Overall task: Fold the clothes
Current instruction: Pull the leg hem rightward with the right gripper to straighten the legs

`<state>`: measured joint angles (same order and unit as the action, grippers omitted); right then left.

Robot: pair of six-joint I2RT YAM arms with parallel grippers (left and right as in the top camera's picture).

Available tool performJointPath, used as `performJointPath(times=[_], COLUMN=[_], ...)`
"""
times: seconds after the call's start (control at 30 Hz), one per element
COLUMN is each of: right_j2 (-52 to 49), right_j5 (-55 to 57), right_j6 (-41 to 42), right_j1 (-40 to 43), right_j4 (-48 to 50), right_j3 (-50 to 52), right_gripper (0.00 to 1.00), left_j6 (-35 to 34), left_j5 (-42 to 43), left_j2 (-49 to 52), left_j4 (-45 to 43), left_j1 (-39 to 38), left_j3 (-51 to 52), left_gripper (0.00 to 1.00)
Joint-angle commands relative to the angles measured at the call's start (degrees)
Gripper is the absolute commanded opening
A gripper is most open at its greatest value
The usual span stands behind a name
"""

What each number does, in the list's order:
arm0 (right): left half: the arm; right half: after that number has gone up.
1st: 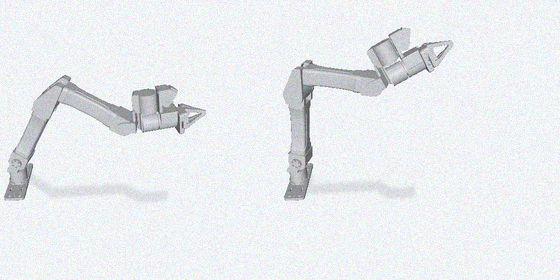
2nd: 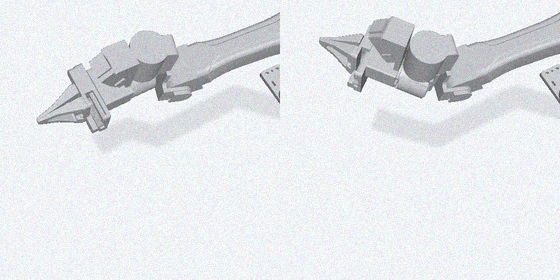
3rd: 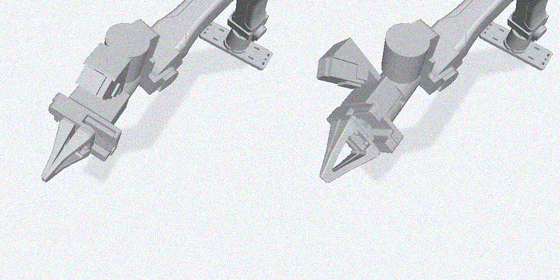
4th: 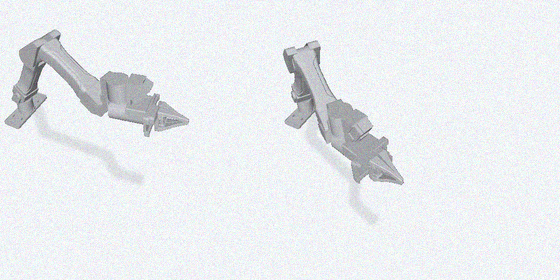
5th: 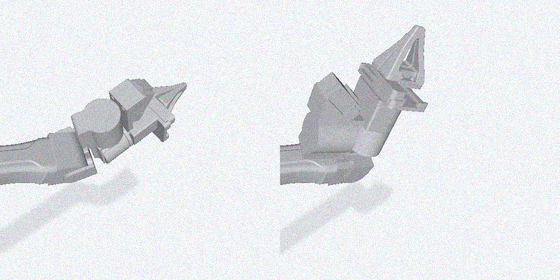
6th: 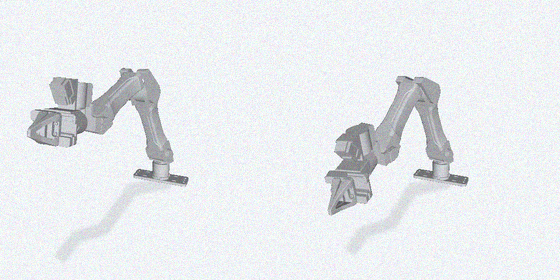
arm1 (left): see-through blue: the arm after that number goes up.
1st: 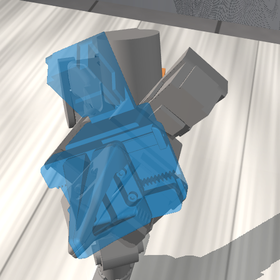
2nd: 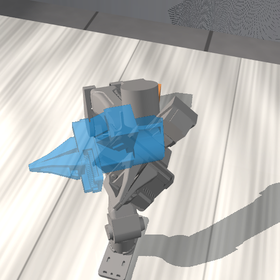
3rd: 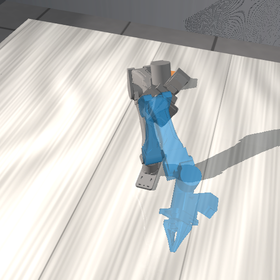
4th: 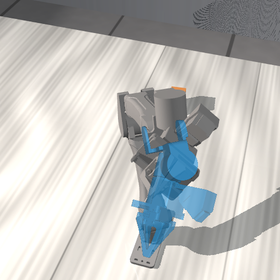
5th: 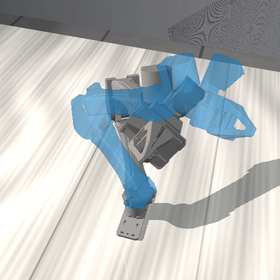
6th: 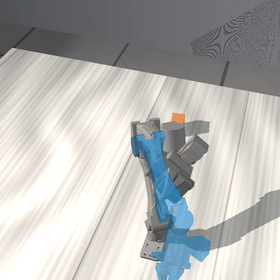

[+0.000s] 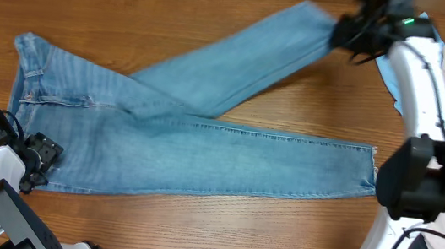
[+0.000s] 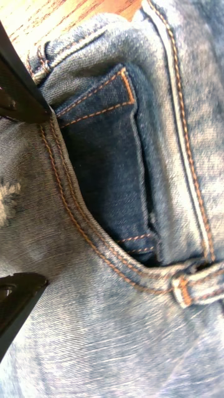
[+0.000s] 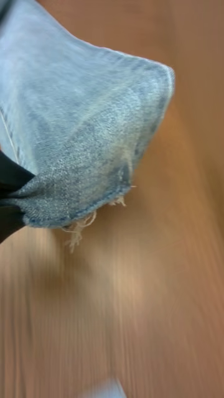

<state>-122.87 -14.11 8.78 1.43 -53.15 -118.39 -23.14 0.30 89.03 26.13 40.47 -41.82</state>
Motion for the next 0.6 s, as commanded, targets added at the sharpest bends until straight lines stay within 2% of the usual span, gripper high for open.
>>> performJointPath(times=[0.0, 0.03, 0.07, 0.1, 0.3, 0.4, 0.57], right_j2=[2.38, 2.32, 2.32, 2.32, 2.32, 2.32, 2.32], right_j5=[7.65, 7.72, 7.85, 8.66, 11.69, 11.69, 11.74], right_j6=[3.67, 3.32, 2.99, 3.02, 2.97, 1.9, 1.68], right_j1=[4.42, 5.18, 5.38, 5.42, 5.44, 5.46, 5.46], right_j4=[-2.32, -4.81, -5.68, -6.93, -14.16, -19.56, -25.7], right_j3=[-4.44, -4.02, -3.5, -2.91, -1.99, -1.99, -1.99], right_gripper=[0.25, 0.44, 0.55, 0.59, 0.61, 0.62, 0.62], left_j6=[0.07, 0.07, 0.07, 0.09, 2.32, 3.5, 3.93], left_j5=[4.22, 4.26, 4.44, 5.11, 9.35, 9.81, 9.86], left_j2=[1.73, 1.73, 1.73, 1.73, 1.7, 1.11, -0.61], left_j4=[0.66, 0.63, 0.63, 0.57, -0.24, 2.54, 6.78], left_j1=[-0.85, -0.85, -0.85, -0.85, -0.87, -0.85, -1.36], left_j3=[1.27, 1.27, 1.27, 1.27, 0.81, -2.21, -7.67], left_gripper=[0.8, 0.8, 0.8, 0.8, 0.79, 0.89, 0.92])
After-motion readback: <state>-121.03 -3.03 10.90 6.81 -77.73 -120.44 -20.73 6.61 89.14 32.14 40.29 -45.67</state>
